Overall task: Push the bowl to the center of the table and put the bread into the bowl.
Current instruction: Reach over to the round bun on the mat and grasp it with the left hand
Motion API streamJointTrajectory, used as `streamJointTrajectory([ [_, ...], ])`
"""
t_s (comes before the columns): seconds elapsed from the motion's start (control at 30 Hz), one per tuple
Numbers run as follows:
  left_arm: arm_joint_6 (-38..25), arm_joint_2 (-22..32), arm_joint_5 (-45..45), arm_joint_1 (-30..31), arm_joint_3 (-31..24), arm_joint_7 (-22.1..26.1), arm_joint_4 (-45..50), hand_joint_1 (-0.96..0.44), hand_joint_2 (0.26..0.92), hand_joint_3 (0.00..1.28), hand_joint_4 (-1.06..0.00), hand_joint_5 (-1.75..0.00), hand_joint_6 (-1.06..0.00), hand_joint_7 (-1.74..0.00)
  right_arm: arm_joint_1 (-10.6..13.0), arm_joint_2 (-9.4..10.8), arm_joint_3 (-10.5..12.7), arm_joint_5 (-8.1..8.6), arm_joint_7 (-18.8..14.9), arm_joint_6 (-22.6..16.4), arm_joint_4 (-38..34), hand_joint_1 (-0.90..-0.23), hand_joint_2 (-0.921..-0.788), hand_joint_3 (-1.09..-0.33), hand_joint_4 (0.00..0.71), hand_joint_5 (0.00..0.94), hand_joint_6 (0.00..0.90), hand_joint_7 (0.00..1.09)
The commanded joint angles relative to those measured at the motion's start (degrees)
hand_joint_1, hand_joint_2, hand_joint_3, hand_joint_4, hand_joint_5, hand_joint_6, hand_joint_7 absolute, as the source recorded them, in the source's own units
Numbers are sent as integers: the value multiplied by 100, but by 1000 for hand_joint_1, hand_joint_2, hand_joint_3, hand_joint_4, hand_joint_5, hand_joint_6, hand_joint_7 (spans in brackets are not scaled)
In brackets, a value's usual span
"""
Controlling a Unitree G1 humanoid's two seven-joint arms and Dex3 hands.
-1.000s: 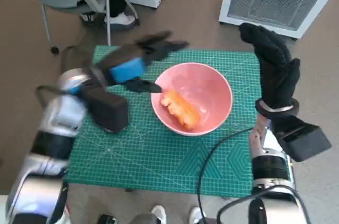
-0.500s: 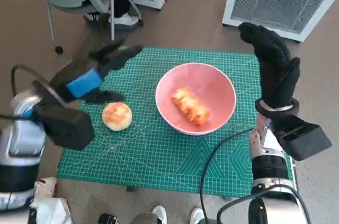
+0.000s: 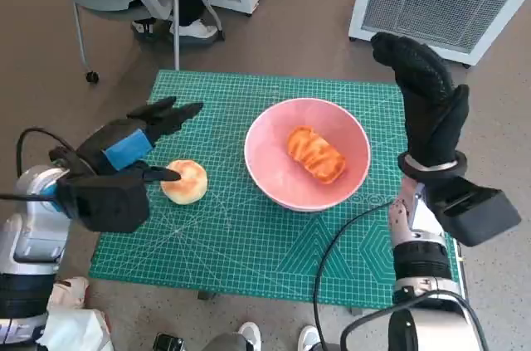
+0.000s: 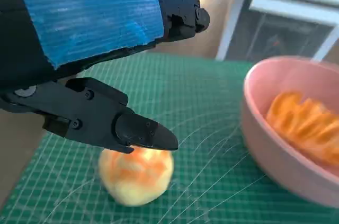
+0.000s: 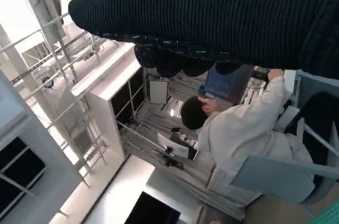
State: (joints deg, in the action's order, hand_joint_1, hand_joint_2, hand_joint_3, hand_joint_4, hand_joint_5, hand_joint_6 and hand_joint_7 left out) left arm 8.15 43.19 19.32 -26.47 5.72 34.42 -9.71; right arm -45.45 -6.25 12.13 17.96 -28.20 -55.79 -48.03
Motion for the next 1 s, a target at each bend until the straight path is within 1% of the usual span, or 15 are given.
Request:
streamJointTrajectory([
  [0.03,-95,-42,185,-10,199,-25,-240,-297,914,2,-102,-1,-227,-25,41,69,-15,87,-114,117,-55,-621,-921,-745,377,1,208,353],
  [0.27,-255,-192,342,-177,480,45,-723,-293,907,0,-95,0,-225,-14,52,66,12,147,-206,195,-18,-616,-921,-746,378,1,210,350],
  [0.43,-197,-319,434,-339,729,53,-1240,-270,894,0,-94,0,-223,-8,62,41,36,197,-270,229,-17,-619,-921,-743,378,1,212,348],
  [0.63,-158,-499,570,-619,1027,57,-2052,-242,887,0,-100,-3,-231,-8,97,14,35,199,-279,244,37,-625,-921,-740,379,1,214,344],
  [0.83,-115,-625,616,-826,1190,116,-2606,-234,884,0,-142,-15,-270,-20,130,-8,30,156,-247,236,85,-626,-921,-738,379,1,217,341],
  [1.0,-43,-673,604,-887,1281,145,-2859,-206,882,0,-217,-20,-337,-28,148,-19,19,106,-203,221,114,-626,-921,-738,378,1,219,339],
])
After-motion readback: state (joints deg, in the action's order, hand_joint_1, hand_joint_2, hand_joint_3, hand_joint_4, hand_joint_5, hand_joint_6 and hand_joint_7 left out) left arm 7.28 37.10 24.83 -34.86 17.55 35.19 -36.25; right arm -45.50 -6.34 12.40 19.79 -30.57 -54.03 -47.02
